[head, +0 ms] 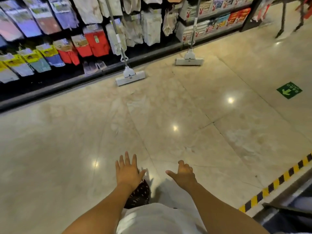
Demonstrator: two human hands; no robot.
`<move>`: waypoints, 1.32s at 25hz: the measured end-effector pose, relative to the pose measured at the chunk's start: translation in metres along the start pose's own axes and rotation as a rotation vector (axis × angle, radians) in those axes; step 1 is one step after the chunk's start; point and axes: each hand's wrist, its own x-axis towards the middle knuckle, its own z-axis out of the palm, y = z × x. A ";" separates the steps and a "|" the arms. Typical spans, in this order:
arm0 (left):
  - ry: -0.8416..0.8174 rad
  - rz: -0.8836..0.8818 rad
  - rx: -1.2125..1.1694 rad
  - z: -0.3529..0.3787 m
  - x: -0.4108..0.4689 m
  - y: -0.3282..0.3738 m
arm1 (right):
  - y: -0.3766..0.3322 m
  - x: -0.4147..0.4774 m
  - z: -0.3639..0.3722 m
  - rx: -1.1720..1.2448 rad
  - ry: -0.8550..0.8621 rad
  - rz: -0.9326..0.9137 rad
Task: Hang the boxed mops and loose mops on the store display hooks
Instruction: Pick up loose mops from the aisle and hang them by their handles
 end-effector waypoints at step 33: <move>-0.055 -0.301 -0.135 -0.262 0.453 -0.122 | -0.387 0.432 -0.233 -0.199 -0.033 -0.216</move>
